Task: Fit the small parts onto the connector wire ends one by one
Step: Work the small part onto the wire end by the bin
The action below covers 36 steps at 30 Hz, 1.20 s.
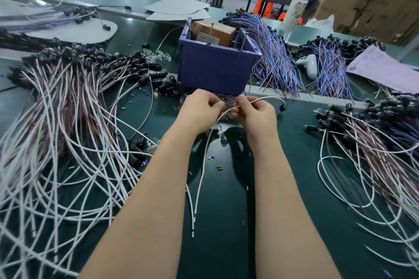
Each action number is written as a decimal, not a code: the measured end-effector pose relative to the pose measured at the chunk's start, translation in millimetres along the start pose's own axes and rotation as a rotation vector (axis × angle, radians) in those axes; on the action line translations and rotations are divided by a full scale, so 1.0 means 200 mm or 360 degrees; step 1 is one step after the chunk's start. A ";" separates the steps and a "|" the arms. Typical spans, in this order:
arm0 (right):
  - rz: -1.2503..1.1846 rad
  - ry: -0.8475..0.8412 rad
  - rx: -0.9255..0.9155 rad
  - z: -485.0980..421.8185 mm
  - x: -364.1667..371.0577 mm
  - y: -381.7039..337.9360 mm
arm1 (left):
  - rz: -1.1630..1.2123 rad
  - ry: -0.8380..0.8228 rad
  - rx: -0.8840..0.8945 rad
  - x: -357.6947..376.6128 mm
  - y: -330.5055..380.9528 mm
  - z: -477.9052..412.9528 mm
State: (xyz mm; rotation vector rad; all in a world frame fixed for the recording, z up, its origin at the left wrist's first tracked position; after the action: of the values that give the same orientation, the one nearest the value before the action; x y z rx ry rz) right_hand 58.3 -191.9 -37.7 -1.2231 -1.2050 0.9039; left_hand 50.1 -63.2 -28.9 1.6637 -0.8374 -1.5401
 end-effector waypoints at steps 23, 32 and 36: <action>-0.0649 0.0483 0.0162 -0.03 -0.06 -0.02 | 0.0453 -0.0594 -0.0128 -0.04 0.04 0.07; -0.0695 0.0036 0.0371 -0.01 -0.01 -0.03 | 0.0445 -0.0267 0.0056 -0.05 0.06 0.05; -0.0893 0.0283 0.0283 -0.02 -0.04 -0.03 | 0.0250 -0.0113 0.0070 -0.05 0.04 0.04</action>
State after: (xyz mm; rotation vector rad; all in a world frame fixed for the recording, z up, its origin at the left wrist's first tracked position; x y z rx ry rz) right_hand 60.7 -201.2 -33.5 -0.7433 -1.2060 0.4604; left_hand 41.9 -60.4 -16.4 1.5429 -1.0213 -1.4886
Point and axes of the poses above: each hand's wrist, its own z-axis away from the middle knuckle, its own x-axis out of the palm, y = z × x, the point moved 2 cm from there along -z, towards the middle knuckle, and after that the axes turned 3 degrees about -x, right-handed, at the moved point
